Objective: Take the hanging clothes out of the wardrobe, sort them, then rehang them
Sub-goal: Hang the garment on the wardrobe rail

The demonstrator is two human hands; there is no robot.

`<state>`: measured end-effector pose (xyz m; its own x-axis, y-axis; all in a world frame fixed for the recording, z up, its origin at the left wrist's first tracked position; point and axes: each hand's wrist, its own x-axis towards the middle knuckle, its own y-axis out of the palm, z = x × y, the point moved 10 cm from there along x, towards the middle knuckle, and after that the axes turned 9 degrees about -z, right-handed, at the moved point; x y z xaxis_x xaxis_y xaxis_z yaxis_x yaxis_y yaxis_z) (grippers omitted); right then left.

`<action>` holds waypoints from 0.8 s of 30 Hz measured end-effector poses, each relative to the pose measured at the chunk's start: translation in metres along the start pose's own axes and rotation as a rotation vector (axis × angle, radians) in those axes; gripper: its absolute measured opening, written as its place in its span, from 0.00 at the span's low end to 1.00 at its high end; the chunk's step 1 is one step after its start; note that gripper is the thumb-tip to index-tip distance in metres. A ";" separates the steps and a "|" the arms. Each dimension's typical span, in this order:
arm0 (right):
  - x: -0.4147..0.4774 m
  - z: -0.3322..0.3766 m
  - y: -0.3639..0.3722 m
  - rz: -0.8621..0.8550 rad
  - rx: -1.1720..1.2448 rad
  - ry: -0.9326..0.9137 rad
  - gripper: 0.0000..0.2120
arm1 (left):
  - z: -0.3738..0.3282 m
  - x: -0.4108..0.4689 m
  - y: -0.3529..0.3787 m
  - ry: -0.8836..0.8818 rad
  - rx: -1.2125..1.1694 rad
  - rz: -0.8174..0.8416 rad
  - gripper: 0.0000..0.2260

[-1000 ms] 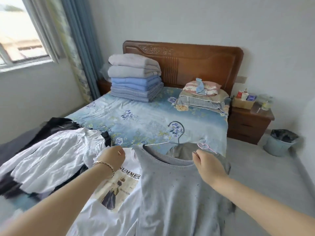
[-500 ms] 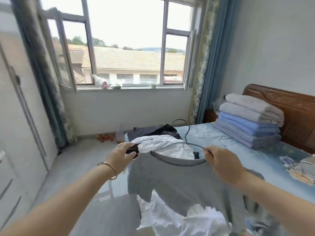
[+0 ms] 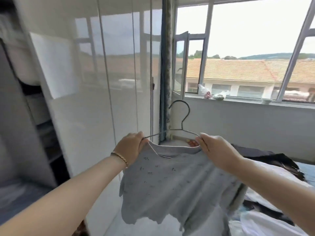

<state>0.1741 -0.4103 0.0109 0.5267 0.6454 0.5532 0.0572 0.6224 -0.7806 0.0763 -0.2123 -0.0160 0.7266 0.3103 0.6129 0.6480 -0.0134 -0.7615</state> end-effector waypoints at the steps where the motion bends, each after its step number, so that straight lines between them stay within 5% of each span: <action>1: 0.012 0.020 0.011 -0.009 0.042 -0.042 0.17 | 0.017 -0.004 -0.011 -0.025 0.023 -0.010 0.13; 13: 0.116 0.168 0.117 0.387 0.513 -0.326 0.04 | 0.175 -0.074 -0.155 -0.560 0.158 -0.485 0.21; 18: 0.132 0.202 0.155 0.522 0.557 -0.422 0.08 | 0.200 -0.099 -0.179 -0.704 0.326 -0.577 0.11; 24: 0.156 0.266 0.198 0.637 0.705 -0.452 0.15 | 0.244 -0.112 -0.195 -0.925 0.414 -0.637 0.12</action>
<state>0.0422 -0.0684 0.0199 -0.0875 0.9587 0.2706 -0.7020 0.1334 -0.6996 -0.1874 -0.0126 0.0124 -0.2480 0.7185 0.6499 0.5857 0.6455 -0.4902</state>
